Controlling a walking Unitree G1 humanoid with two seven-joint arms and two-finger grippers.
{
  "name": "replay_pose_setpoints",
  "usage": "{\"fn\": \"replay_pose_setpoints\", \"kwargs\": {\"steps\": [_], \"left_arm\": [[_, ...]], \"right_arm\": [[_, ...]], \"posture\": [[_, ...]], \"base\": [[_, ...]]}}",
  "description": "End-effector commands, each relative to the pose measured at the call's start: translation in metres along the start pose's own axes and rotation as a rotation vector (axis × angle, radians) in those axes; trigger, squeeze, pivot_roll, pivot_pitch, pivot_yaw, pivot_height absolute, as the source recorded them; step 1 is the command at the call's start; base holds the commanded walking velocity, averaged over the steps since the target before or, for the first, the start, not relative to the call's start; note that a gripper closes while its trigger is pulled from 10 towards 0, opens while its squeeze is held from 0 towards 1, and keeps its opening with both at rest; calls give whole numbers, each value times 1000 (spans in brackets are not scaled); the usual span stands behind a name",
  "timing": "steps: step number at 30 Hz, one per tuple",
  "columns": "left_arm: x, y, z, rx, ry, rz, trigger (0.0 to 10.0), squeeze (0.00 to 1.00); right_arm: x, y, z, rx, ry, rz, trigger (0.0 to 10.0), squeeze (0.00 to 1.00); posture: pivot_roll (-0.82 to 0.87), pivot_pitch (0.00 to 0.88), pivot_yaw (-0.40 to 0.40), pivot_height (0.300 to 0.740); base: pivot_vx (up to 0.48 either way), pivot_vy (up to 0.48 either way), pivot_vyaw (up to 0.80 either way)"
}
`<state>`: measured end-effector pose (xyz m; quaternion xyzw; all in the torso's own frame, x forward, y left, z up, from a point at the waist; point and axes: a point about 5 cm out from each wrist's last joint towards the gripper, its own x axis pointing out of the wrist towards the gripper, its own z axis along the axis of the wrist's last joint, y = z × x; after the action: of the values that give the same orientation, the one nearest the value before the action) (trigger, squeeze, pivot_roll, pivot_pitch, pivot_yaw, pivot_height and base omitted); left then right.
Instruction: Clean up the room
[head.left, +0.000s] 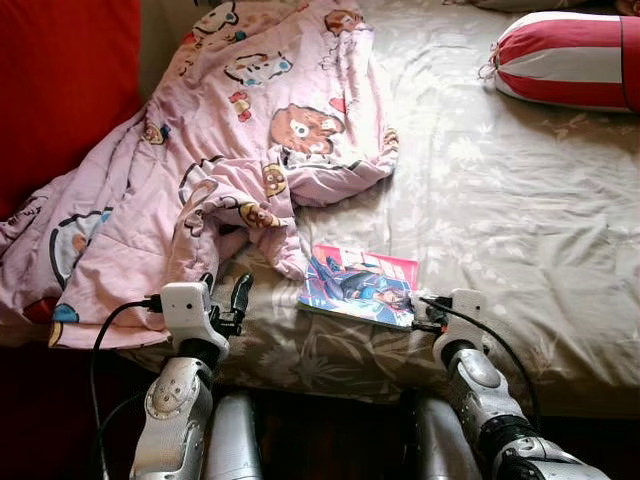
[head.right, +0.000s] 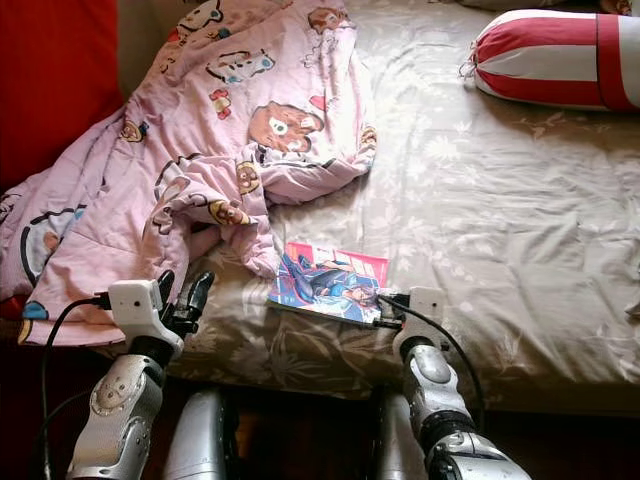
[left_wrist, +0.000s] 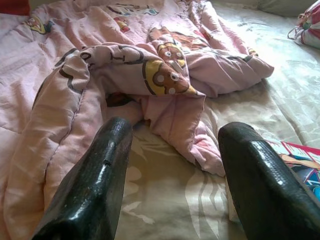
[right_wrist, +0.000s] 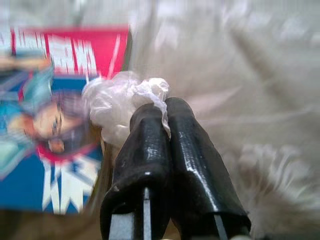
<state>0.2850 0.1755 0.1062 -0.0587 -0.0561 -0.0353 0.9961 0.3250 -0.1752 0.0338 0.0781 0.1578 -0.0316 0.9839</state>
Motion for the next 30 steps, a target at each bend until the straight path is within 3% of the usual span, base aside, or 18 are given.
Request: {"fn": "replay_pose_setpoints", "kwargs": {"steps": [1, 5, 10, 22, 27, 28, 29, 30], "left_arm": [[-3, 7, -3, 12, 6, 21, 10000, 0], [0, 10, -5, 11, -2, 34, 10000, 0], [2, 15, -9, 15, 8, 47, 10000, 0], [-5, 35, -17, 21, 20, 97, 10000, 0], [-2, 41, -25, 15, 54, 107, 10000, 0], [2, 43, -32, 14, 88, 103, 10000, 0], [2, 43, -35, 12, 103, 100, 10000, 0], [5, 43, -38, 9, 118, 99, 10000, 0]], "right_arm": [[2, 0, 8, 19, -45, -3, 0, 0], [3, 1, 22, 42, -126, 21, 0, 0], [3, 3, 26, 27, -153, 50, 0, 0], [-8, -6, 17, -15, -186, 74, 0, 0], [-10, -13, 11, -19, -161, 55, 0, 0], [-9, -14, 5, -27, -115, 44, 6627, 0], [-10, -15, 2, -24, -101, 43, 10000, 0], [-9, -14, 1, -20, -86, 43, 10000, 0]], "posture": [[134, 108, 15, 568], [121, 75, 7, 568], [103, 37, 0, 568], [69, 0, -12, 568], [69, 0, -11, 568], [63, 0, -7, 568], [63, 0, -6, 568], [62, 0, -2, 568]], "base": [[0, 0, 0], [0, 0, 0], [0, 0, 0], [0, 0, 0], [0, 0, 0], [0, 0, 0], [0, 0, 0], [0, 0, 0]]}}
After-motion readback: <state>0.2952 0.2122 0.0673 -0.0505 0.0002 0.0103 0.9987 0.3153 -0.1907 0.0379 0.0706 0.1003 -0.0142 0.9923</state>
